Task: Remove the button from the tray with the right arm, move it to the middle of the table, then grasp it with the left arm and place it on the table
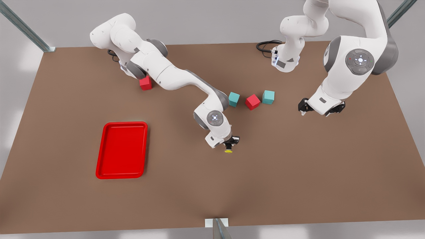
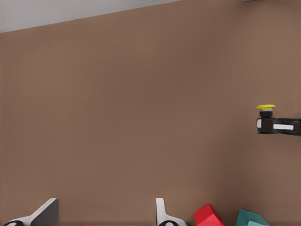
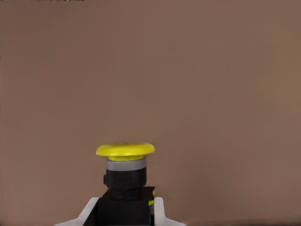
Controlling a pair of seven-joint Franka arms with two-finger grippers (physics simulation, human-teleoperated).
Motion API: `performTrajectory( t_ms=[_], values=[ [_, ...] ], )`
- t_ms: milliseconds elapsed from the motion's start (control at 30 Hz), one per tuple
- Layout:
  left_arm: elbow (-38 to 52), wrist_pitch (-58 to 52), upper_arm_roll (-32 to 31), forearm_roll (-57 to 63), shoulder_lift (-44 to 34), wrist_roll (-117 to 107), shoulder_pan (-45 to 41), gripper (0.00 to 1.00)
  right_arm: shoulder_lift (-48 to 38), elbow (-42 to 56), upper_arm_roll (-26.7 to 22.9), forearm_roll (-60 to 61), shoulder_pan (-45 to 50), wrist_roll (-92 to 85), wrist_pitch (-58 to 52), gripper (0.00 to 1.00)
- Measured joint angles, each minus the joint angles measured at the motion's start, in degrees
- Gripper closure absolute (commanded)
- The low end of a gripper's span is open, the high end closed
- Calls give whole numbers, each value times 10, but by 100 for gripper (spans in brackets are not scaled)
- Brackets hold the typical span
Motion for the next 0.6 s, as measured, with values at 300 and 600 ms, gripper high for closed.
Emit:
performTrajectory(
  t_ms=[300, 600],
  values=[
    [0, 1, 0, 1, 2, 0, 0, 0, -7, -7, -43, -5, 21, 86, 23, 0],
    [-9, 78, -49, -10, 156, -83, -152, 0, -341, -159, 21, -13, -264, 13, -240, 0]
  ],
)
